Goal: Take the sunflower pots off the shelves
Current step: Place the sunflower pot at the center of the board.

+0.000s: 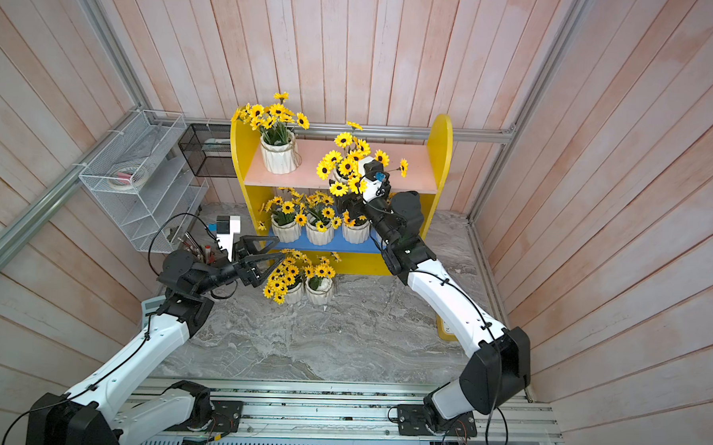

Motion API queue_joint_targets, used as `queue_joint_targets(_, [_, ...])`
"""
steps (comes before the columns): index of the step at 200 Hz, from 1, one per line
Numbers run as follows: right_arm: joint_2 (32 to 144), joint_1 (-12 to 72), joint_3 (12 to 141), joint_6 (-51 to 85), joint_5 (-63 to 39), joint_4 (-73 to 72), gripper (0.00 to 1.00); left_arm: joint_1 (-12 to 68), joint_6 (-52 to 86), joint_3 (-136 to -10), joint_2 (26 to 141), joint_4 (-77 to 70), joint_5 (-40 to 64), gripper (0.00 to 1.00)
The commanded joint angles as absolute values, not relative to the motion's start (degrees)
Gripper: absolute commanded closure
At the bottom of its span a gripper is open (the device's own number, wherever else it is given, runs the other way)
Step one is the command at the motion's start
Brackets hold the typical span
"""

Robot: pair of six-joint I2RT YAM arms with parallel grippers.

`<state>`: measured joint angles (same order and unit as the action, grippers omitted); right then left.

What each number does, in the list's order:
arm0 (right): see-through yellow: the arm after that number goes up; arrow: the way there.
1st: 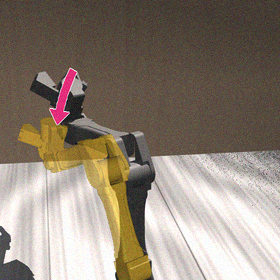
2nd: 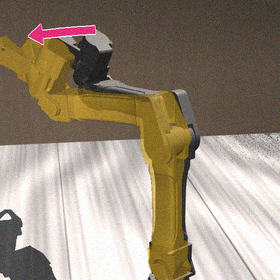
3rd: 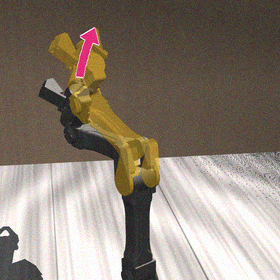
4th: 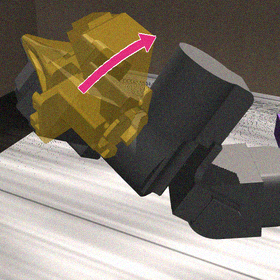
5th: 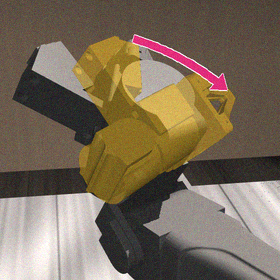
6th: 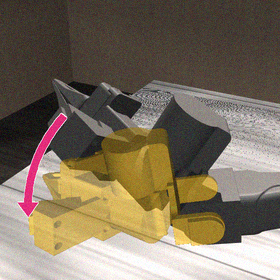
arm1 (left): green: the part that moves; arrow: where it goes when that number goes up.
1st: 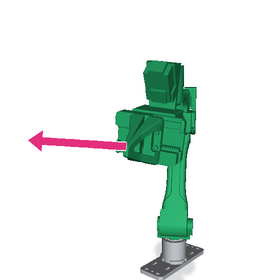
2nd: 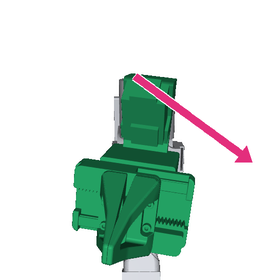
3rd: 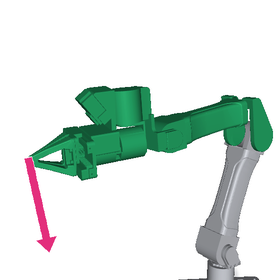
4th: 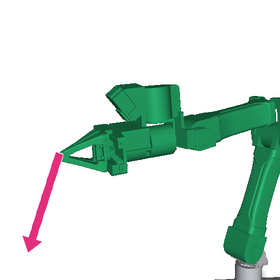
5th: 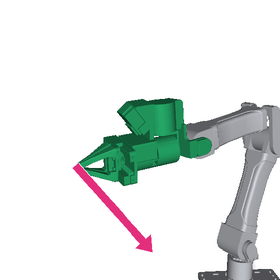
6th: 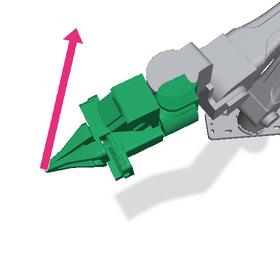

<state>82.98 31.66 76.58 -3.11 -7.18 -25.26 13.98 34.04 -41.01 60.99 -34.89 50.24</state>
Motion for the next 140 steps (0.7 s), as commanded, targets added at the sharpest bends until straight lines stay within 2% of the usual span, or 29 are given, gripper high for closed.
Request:
queue_joint_targets(1, [76.00,33.70,72.95,-3.95,-3.84,-33.53,1.00,15.20,32.62,-41.57,61.52,-33.56,48.97,0.00])
queue_joint_targets(70, [60.86,38.73,49.33,-3.33,6.41,-38.12,1.00,19.78,30.04,-41.84,62.15,-30.80,46.81,0.00])
queue_joint_targets(106, [55.06,41.00,31.52,-0.52,7.94,-48.82,1.00,24.24,25.47,-42.80,64.09,-25.20,43.35,0.00])
queue_joint_targets(140, [55.94,41.30,18.73,4.03,9.17,-58.62,1.00,27.96,19.00,-45.55,66.32,-15.92,35.48,0.00])
